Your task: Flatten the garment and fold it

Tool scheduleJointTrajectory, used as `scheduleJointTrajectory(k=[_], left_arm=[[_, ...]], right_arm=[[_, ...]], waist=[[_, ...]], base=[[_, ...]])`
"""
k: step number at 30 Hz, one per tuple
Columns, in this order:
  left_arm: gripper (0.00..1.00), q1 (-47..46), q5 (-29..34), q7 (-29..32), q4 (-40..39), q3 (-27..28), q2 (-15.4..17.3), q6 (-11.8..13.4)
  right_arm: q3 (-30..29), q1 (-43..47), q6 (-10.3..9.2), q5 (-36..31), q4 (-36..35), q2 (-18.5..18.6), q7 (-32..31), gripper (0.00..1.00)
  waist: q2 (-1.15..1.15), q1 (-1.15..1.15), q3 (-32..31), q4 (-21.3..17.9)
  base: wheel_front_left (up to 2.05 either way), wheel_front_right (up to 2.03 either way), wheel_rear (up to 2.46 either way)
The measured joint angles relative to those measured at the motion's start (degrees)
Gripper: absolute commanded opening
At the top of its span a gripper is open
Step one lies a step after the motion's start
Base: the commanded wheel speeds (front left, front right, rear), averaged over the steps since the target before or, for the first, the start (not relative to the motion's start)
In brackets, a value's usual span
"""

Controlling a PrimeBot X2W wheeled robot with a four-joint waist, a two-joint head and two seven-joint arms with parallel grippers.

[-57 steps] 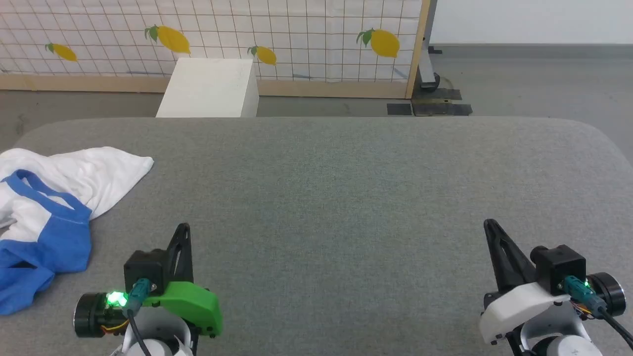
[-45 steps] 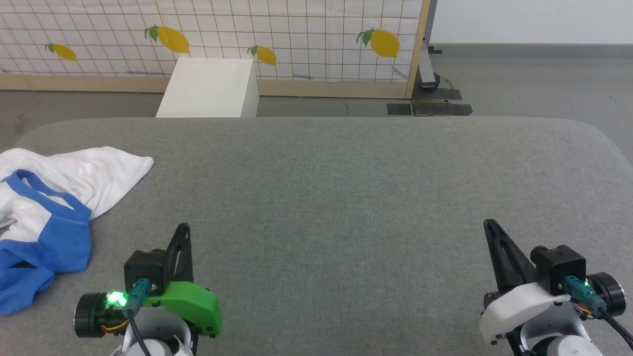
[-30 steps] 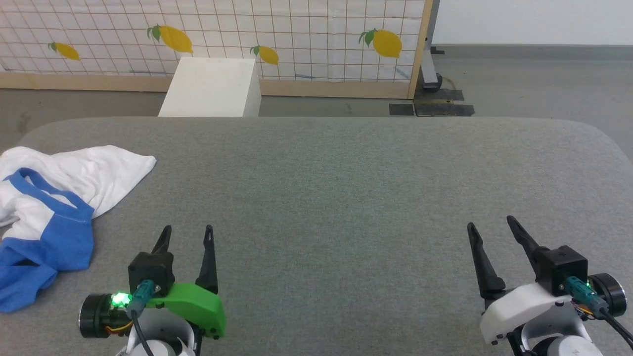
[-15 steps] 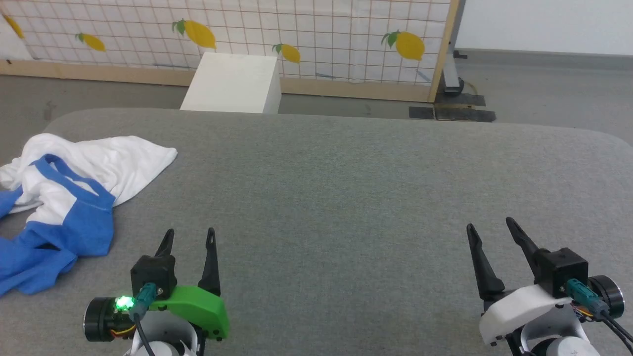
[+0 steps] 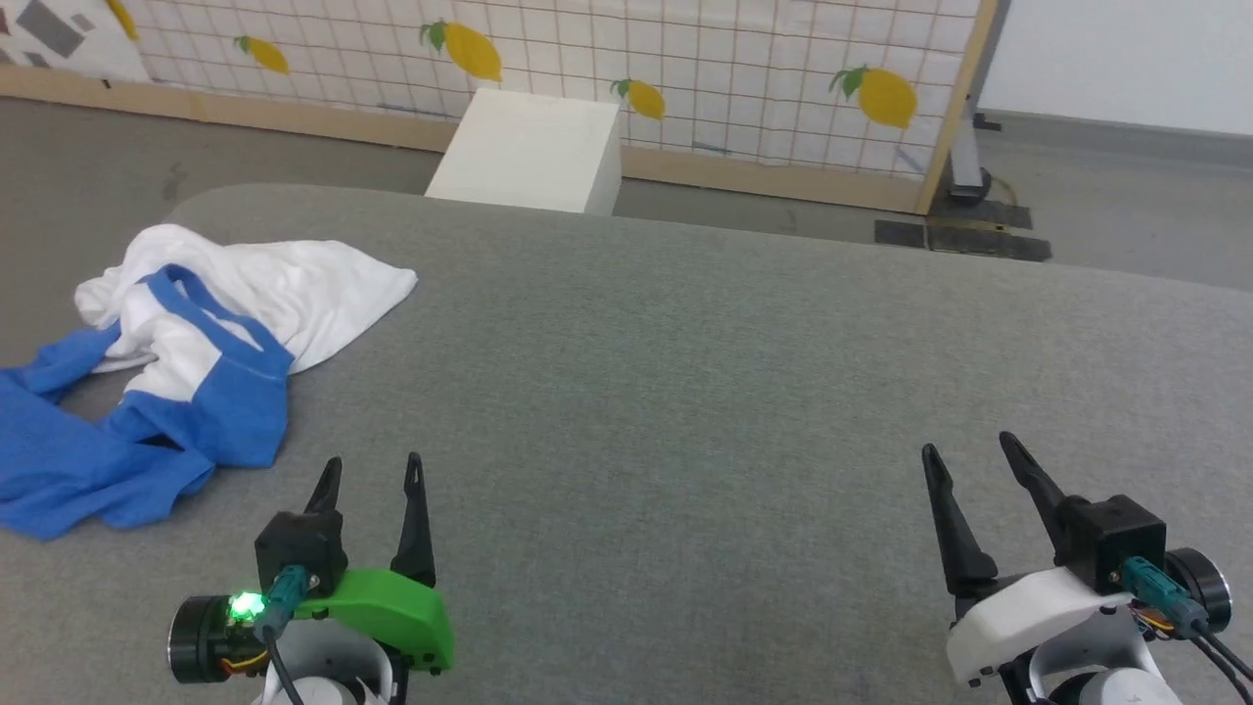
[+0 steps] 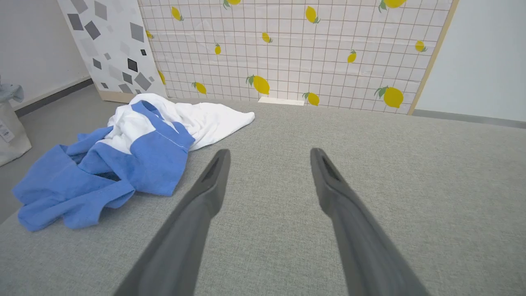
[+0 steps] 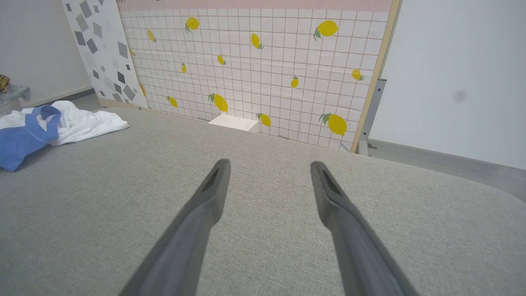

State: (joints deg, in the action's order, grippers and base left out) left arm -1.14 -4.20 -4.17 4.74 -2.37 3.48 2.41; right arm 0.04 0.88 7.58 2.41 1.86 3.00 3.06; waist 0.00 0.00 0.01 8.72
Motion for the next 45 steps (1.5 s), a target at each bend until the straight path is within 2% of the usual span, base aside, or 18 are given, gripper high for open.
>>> scheduleJointTrajectory(k=[45], left_arm=[[1.00, -0.4, -5.1, -5.2, 3.7, -0.1, 0.8, 4.3]], right_arm=[[1.1, -1.0, 0.00, 2.5, 2.2, 0.0, 3.5, 1.00]], waist=[[0.00, 0.00, 0.4, 14.6]], base=[[0.00, 0.00, 0.00]])
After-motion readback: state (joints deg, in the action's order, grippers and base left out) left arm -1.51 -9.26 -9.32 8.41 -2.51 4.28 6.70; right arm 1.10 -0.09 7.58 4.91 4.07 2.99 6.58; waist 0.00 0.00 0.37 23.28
